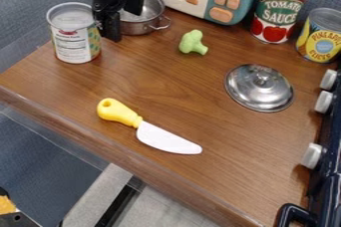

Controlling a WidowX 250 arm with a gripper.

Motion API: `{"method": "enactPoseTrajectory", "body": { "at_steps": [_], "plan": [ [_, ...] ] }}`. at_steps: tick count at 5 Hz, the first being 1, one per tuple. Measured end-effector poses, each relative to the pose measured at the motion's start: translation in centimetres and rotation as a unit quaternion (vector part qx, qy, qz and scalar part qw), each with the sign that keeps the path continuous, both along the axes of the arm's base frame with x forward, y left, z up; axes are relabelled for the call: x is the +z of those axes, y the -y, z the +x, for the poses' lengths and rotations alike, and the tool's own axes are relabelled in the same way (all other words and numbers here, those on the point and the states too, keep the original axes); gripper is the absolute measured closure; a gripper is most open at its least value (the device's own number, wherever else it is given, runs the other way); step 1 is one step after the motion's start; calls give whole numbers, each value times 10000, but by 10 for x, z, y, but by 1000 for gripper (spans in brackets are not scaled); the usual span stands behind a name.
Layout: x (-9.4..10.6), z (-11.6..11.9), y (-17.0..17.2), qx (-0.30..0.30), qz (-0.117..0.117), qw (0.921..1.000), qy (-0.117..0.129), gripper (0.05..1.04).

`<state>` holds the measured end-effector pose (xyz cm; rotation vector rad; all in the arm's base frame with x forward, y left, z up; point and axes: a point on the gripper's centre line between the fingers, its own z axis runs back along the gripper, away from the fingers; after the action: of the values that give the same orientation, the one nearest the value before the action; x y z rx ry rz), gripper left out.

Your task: Moved the green object into the silver pot

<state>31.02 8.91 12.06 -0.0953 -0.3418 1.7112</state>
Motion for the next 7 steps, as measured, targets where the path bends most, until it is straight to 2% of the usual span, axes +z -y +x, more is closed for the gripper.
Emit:
{"method": "enactPoseTrajectory", "body": {
  "at_steps": [1, 2, 3, 4, 6, 7],
  "plan": [
    [-10, 0, 2, 10, -76, 9999, -140, 83],
    [-18, 15, 14, -80, -272, 9995, -140, 83],
    [-16, 33, 23, -71, -275, 9996, 17, 83],
    [-16, 50, 34, -123, -432, 9989, 156, 83],
    [-35, 80, 61, -384, -460, 9981, -131, 83],
    [-46, 85, 71, -520, -288, 9977, -323, 94]
  ]
}}
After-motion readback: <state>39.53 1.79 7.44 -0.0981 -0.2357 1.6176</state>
